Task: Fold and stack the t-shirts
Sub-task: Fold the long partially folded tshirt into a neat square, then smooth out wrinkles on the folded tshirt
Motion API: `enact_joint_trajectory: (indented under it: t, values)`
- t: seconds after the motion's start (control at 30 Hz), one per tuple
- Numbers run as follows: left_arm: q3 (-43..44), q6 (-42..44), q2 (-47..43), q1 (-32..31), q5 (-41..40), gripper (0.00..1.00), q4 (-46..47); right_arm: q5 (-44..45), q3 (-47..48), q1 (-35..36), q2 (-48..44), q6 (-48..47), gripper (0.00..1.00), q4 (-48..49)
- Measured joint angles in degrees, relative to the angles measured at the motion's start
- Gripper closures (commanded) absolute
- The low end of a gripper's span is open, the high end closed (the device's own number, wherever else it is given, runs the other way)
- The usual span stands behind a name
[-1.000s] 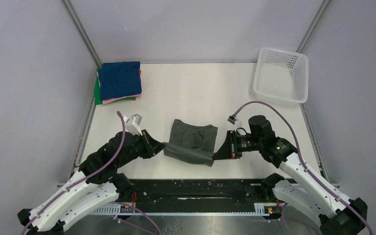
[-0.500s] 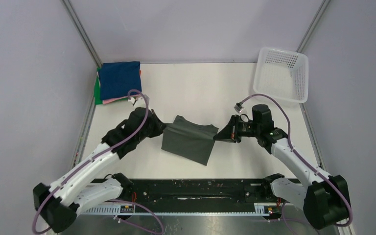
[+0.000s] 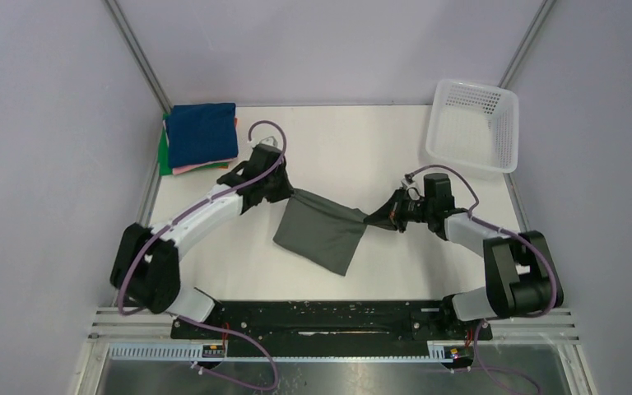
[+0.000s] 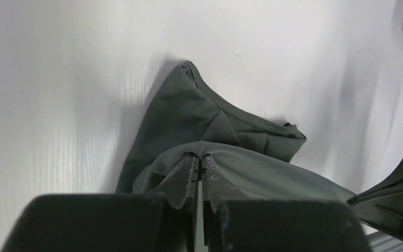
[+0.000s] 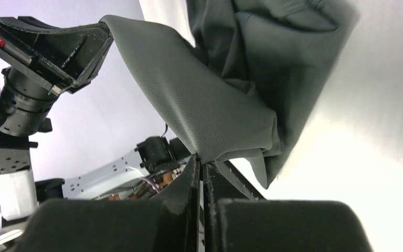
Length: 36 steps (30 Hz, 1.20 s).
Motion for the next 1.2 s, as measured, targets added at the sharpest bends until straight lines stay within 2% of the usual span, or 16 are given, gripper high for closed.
enact_joint_trajectory:
  t: [0.27,0.33,0.37,0.43,0.47,0.5,0.53,0.57,0.6,0.63,0.77,0.83,1.0,1.1,1.2]
  values:
    - [9.35,2.38,15.58,2.21,4.00,1.00,0.52,0.70,0.26,-2.34,10.69,4.31,1.00,8.76]
    - [11.52,2.86,18.99,2.47,5.05,1.00,0.57,1.42,0.50,-2.84,12.48,4.74,0.93,9.70]
    - [12.79,3.02,20.87,2.58,5.62,0.95,0.50,1.88,0.61,-3.19,13.16,4.90,0.88,9.94]
    - [15.52,3.34,24.55,2.73,6.58,0.77,0.46,2.38,0.85,-3.85,14.14,5.20,0.73,10.23]
    - [16.72,3.65,26.03,2.78,6.97,0.63,0.28,2.80,1.20,-4.26,14.84,5.29,0.64,10.27]
    - [17.92,3.93,27.41,2.84,7.17,0.43,0.13,3.17,1.53,-4.55,15.41,5.60,0.58,10.29]
    - [18.95,4.31,28.48,2.99,7.43,0.14,0.00,3.52,1.95,-4.87,16.06,5.68,0.48,10.27]
    - [19.87,4.24,29.31,3.26,7.80,0.03,-0.28,4.04,2.54,-5.22,16.68,5.44,0.37,10.03]
    - [20.65,4.35,29.77,3.54,8.17,0.01,-0.66,4.57,2.97,-5.35,16.90,5.46,0.13,9.62]
    - [21.24,4.39,29.83,3.78,8.63,0.01,-1.03,5.09,3.58,-5.51,16.94,5.25,0.02,8.83]
    - [22.10,4.24,28.15,4.35,9.57,0.01,-1.42,8.52,6.05,-5.66,14.25,1.62,0.00,2.54]
    - [21.33,4.15,25.77,4.37,10.49,0.01,-1.18,11.47,6.45,-5.66,9.49,-1.25,0.01,-2.93]
    - [13.31,3.34,14.29,3.58,14.53,0.01,1.31,17.05,5.90,-5.31,-3.72,-6.25,0.01,-12.31]
    - [8.94,2.73,9.33,2.29,18.08,0.01,3.82,18.86,4.70,-2.36,-9.51,-8.00,0.00,-15.34]
    - [6.88,2.10,9.38,1.36,22.51,0.01,6.73,19.26,4.61,2.80,-10.01,-8.68,0.01,-16.09]
